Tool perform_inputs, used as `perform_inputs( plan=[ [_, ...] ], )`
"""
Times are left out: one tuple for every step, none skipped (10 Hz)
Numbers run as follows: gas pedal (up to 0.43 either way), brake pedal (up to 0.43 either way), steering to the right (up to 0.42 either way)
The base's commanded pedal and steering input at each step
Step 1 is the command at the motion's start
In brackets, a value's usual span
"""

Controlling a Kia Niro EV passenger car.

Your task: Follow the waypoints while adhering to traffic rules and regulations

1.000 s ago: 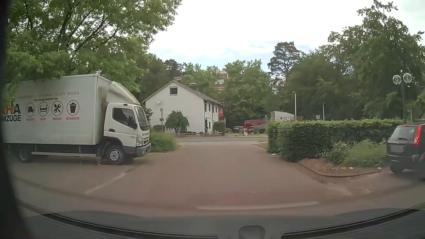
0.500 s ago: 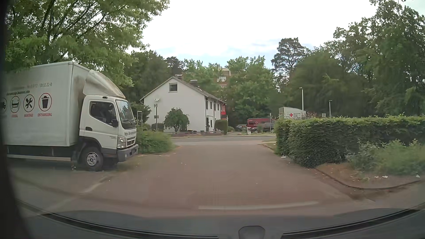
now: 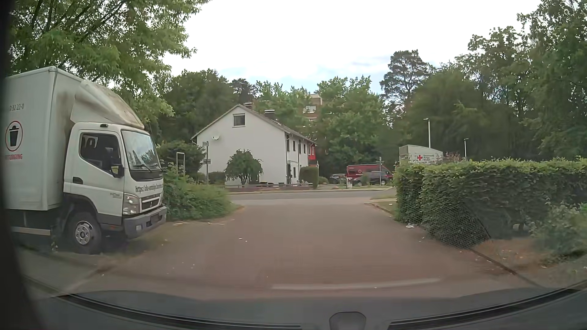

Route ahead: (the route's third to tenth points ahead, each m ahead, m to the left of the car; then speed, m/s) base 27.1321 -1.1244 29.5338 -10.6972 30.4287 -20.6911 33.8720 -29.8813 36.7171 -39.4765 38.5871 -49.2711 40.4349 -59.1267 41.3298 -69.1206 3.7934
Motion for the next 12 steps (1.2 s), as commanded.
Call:
perform_inputs(
  plan=[
    [0.0, 0.006, -0.011],
    [0.0, 0.006, -0.009],
    [0.0, 0.006, -0.008],
    [0.0, 0.006, -0.009],
    [0.0, 0.006, -0.008],
    [0.0, 0.006, -0.008],
    [0.0, 0.006, -0.008],
    [0.0, 0.006, -0.008],
    [0.0, 0.006, -0.008],
    [0.0, 0.006, -0.008],
    [0.0, 0.006, -0.009],
    [0.0, 0.006, -0.009]
  ],
)
